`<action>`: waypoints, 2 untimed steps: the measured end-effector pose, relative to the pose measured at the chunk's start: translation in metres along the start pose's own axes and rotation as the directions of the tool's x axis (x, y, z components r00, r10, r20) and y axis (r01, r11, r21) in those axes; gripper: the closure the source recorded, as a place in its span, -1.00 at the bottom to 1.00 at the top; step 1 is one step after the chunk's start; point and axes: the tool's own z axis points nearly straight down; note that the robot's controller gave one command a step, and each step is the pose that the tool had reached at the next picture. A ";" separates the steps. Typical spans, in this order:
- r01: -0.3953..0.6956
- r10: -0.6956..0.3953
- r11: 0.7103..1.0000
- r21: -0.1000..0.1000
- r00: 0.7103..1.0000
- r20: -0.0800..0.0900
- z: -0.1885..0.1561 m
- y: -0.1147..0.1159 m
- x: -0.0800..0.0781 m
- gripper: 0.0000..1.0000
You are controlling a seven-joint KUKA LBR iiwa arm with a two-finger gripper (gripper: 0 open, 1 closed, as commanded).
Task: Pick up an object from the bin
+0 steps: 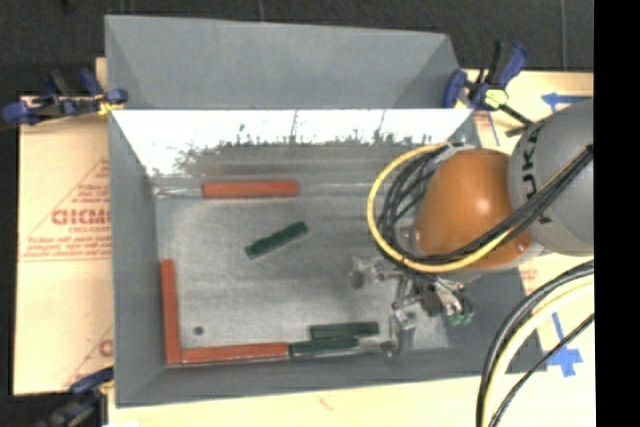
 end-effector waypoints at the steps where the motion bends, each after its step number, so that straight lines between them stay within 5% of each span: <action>1: 0.081 -0.081 0.997 0.001 0.997 0.004 0.012 0.017 -0.001 -1.00; 2: 0.061 -0.061 0.998 0.001 0.998 0.004 0.017 0.044 -0.001 1.00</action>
Offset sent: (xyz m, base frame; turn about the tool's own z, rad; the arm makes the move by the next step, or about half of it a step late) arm -0.0127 0.0440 -0.0186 -0.0597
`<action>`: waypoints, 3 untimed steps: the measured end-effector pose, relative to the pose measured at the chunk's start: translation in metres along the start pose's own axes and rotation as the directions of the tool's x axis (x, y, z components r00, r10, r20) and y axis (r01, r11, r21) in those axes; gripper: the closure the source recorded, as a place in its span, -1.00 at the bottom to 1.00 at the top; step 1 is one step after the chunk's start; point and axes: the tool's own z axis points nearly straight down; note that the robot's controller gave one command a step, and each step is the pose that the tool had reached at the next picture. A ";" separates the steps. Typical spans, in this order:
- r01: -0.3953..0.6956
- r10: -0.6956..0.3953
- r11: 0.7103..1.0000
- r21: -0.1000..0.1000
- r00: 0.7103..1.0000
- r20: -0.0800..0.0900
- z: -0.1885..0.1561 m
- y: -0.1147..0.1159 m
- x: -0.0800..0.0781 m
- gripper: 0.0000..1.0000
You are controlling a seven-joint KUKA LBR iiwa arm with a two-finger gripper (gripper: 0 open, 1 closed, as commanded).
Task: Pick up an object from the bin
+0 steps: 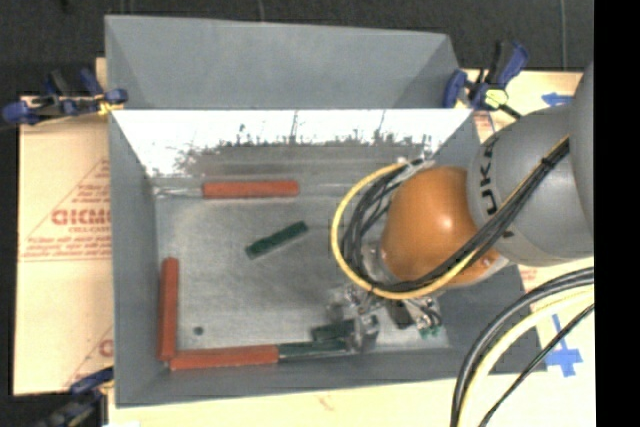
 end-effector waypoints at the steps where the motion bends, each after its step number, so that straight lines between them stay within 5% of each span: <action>1: 0.001 -0.001 1.000 0.000 1.000 0.000 0.000 0.000 0.000 1.00; 2: 0.023 -0.023 1.000 -0.005 1.000 -0.007 -0.021 -0.056 -0.017 1.00; 3: 0.022 -0.022 1.000 -0.001 1.000 -0.003 -0.026 -0.075 -0.021 1.00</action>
Offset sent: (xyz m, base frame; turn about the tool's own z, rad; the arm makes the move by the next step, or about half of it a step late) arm 0.0452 -0.0692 0.0290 -0.0238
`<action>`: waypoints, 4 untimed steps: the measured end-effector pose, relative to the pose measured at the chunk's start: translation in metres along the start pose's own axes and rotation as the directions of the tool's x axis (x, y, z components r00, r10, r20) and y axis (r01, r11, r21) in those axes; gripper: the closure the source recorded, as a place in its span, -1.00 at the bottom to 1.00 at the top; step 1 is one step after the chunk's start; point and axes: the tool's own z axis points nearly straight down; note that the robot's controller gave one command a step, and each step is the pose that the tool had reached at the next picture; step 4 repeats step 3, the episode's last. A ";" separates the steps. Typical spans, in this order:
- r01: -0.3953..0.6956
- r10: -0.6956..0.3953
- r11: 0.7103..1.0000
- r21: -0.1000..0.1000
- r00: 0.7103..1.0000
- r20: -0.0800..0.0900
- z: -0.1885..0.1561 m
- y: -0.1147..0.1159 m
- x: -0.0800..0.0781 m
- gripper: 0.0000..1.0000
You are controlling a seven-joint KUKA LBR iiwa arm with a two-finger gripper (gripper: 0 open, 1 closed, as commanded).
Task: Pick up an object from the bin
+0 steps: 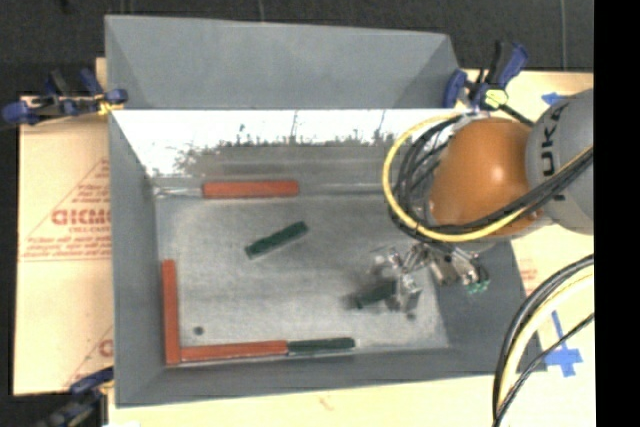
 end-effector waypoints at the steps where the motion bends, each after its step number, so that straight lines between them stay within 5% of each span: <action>1: 0.266 -0.266 0.964 -0.003 0.964 -0.002 -0.060 -0.035 0.013 1.00; 2: 0.265 -0.265 0.964 -0.003 0.964 -0.002 -0.060 -0.035 0.013 1.00; 3: 0.244 -0.244 0.970 -0.003 0.970 -0.001 -0.120 -0.042 -0.003 1.00; 4: 0.244 -0.244 0.970 -0.003 0.970 -0.001 -0.120 -0.042 -0.003 1.00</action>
Offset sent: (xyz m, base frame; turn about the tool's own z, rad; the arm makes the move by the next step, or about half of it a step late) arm 0.0000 0.0000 0.0000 0.0000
